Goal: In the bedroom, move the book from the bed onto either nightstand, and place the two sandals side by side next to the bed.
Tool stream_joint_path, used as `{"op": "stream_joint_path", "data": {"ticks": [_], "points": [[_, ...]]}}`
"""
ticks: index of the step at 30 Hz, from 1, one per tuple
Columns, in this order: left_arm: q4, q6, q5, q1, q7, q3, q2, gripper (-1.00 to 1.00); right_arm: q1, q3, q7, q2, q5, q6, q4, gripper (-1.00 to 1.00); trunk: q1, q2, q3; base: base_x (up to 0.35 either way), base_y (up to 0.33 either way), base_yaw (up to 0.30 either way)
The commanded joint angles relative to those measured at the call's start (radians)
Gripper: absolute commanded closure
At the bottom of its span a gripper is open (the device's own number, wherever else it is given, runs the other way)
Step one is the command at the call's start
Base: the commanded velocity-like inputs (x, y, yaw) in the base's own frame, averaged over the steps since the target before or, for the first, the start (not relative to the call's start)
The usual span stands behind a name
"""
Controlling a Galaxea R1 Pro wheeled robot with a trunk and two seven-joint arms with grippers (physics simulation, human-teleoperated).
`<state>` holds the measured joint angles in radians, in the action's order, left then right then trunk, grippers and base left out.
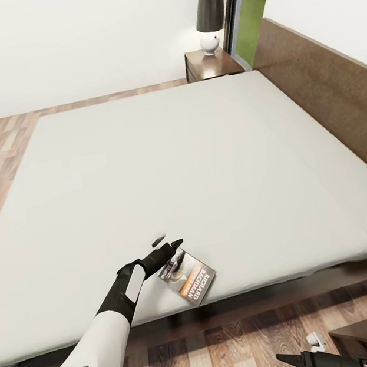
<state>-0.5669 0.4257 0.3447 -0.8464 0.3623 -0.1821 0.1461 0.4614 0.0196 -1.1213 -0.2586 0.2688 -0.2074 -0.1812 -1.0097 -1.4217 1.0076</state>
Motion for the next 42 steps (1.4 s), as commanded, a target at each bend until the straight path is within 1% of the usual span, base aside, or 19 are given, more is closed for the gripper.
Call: {"op": "stream_joint_path", "data": {"ticks": [1, 17, 25, 42], "points": [[-0.001, 0.009, 0.005, 0.0, 0.003, -0.007, 0.001, -1.0, 0.0, 0.002, -0.003, 0.0, 0.003, -0.01, 0.0, -1.0, 0.0, 0.0, 0.001, 0.0, 0.0, -0.083], [-0.001, 0.009, 0.005, 0.0, 0.003, -0.008, 0.001, -1.0, 0.0, 0.002, -0.003, 0.0, 0.003, -0.01, 0.0, -1.0, 0.0, 0.0, 0.001, 0.0, 0.0, -0.012], [-0.001, 0.009, 0.005, 0.0, 0.003, -0.008, 0.001, -1.0, 0.0, 0.002, -0.003, 0.0, 0.003, -0.01, 0.0, -1.0, 0.0, 0.0, 0.001, 0.0, 0.0, -0.097], [-0.001, 0.009, 0.005, 0.0, 0.003, -0.007, 0.001, -1.0, 0.0, 0.002, -0.003, 0.0, 0.003, -0.01, 0.0, -1.0, 0.0, 0.0, 0.001, 0.0, 0.0, -0.003]]}}
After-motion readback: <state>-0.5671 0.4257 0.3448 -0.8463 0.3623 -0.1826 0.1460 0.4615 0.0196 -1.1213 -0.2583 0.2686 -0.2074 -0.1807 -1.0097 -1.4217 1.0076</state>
